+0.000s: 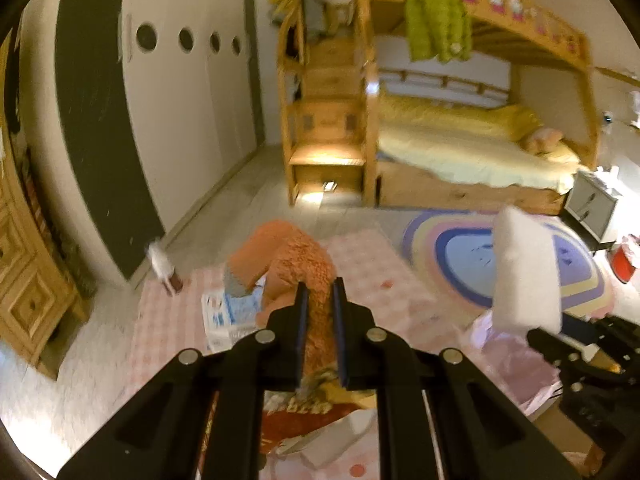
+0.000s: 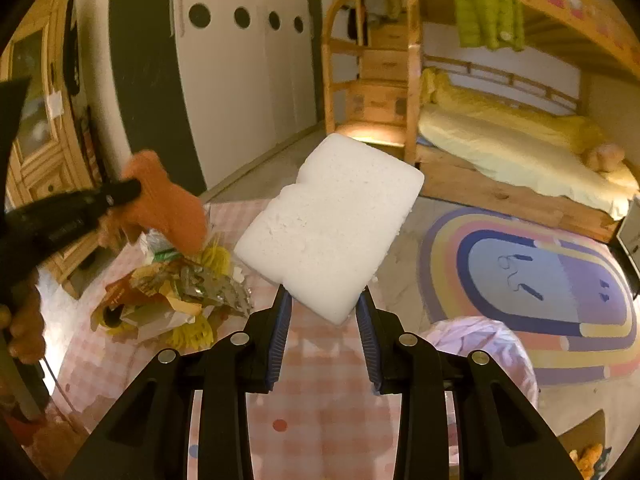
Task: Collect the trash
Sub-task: 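Grasp the orange plush with the left tool while the right tool holds the foam block, then carry the foam block and orange plush over the bin and open both tools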
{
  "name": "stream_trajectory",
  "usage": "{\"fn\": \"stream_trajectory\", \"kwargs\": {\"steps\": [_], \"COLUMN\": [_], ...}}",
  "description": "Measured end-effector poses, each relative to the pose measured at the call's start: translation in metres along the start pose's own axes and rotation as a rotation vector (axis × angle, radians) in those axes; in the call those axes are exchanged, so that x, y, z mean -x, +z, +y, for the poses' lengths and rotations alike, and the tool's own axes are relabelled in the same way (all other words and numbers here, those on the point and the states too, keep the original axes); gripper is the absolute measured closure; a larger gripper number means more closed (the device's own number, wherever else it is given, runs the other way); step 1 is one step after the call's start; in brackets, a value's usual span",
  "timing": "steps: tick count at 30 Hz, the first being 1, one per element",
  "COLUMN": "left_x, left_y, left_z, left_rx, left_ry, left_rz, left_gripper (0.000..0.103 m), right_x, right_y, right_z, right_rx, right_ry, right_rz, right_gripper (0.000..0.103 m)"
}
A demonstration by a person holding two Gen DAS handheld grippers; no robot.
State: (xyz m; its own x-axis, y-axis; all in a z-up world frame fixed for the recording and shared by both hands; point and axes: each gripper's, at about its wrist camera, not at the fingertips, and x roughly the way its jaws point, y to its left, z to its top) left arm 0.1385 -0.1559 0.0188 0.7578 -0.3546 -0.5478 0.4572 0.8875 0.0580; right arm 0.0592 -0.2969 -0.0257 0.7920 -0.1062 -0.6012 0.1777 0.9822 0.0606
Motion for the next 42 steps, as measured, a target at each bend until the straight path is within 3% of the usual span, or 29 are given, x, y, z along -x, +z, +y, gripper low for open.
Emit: {"fn": "stream_trajectory", "kwargs": {"steps": [6,12,23,29,37,39,41,42], "left_x": [0.04,0.056,0.021,-0.009,-0.045,-0.054,-0.061,-0.062], "left_y": [0.02,0.004,-0.066,-0.062,-0.052,-0.049,-0.047,-0.045], "left_z": [-0.024,-0.065,-0.164,-0.195,-0.248,-0.257,-0.258,-0.257], "left_rx": [-0.019,-0.065,-0.238,-0.275,-0.322,-0.324,-0.313,-0.307], "left_ry": [-0.107,-0.195,-0.314,-0.377,-0.462,-0.484,-0.485,-0.476], "left_rz": [-0.07,-0.07,0.064,0.103,0.121,0.125,0.115,0.11], "left_gripper": [0.093,0.093,0.093,0.093,0.092,0.086,0.069,0.049], "right_x": [0.025,0.041,0.05,0.037,0.01,0.001,-0.009,-0.01], "right_y": [-0.011,-0.031,-0.074,-0.094,-0.103,-0.101,-0.1,-0.1], "right_z": [-0.024,-0.053,-0.105,-0.143,-0.181,-0.185,-0.187,-0.189], "right_rx": [-0.046,-0.097,-0.181,-0.229,-0.267,-0.262,-0.251,-0.25], "right_ry": [-0.032,-0.074,-0.168,-0.264,-0.3,-0.3,-0.302,-0.298], "right_rz": [-0.014,-0.001,0.064,0.117,0.172,0.177,0.189,0.192], "right_gripper": [0.069,0.069,0.069,0.069,0.069,0.068,0.061,0.053]}}
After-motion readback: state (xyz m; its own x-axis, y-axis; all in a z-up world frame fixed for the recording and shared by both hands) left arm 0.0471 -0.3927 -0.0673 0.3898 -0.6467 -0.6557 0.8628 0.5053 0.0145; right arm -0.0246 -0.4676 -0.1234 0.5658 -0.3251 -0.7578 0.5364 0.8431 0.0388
